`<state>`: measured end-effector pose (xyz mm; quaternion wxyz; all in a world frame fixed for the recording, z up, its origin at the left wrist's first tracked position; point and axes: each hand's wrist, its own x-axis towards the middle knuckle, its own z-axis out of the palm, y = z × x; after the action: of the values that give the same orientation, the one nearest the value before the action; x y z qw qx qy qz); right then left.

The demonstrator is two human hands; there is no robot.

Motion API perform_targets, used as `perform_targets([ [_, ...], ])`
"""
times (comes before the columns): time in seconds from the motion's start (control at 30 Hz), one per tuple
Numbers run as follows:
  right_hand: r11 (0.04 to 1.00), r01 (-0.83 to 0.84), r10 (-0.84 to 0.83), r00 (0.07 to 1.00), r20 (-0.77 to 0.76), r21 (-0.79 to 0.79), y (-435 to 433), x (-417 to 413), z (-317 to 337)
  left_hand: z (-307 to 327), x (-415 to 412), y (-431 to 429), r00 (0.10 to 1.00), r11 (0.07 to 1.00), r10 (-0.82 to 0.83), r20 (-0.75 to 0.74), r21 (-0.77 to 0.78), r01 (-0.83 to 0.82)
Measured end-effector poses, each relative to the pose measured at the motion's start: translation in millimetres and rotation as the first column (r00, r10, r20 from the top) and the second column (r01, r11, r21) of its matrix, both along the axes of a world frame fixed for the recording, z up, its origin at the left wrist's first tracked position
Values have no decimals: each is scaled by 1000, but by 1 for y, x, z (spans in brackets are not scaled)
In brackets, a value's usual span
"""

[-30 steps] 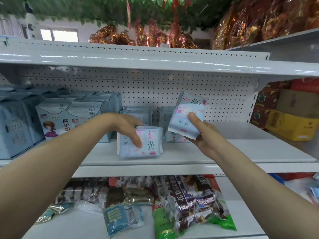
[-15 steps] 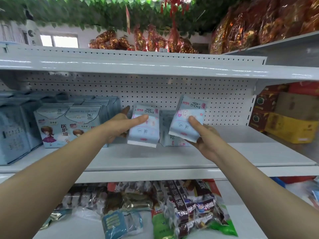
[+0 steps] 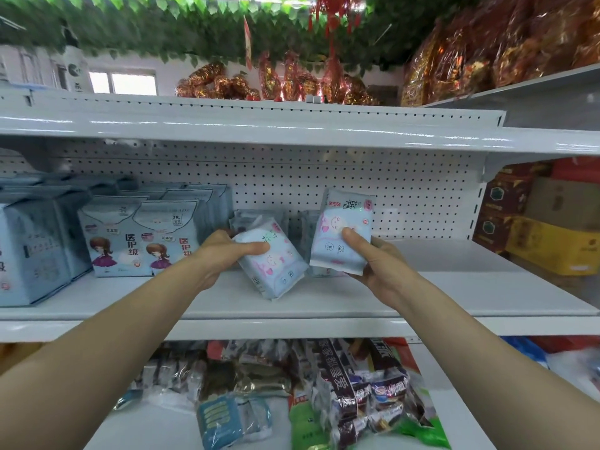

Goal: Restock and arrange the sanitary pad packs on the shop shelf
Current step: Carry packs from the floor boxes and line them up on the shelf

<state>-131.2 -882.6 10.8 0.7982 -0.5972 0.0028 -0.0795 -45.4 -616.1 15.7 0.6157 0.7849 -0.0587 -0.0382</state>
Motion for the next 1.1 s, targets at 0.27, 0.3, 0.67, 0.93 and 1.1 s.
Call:
perform_targets([
  [0.27, 1000, -4, 4, 1000, -2, -4, 8, 3, 5, 37, -14, 14, 971, 854, -234, 38, 486, 187],
  [0.3, 1000, -7, 7, 1000, -3, -2, 9, 4, 5, 40, -16, 16, 968, 823, -251, 17, 530, 204],
  [0.67, 999, -28, 28, 1000, 3, 16, 15, 7, 8, 54, 1, 36, 956, 601, -291, -29, 772, 207],
  [0.93, 1000, -21, 21, 1000, -2, 0, 12, 13, 6, 57, 19, 23, 941, 369, -323, -98, 903, 221],
  [1.1, 1000, -6, 6, 1000, -6, -5, 9, 13, 6, 60, 24, 17, 920, 351, -328, -217, 876, 332],
])
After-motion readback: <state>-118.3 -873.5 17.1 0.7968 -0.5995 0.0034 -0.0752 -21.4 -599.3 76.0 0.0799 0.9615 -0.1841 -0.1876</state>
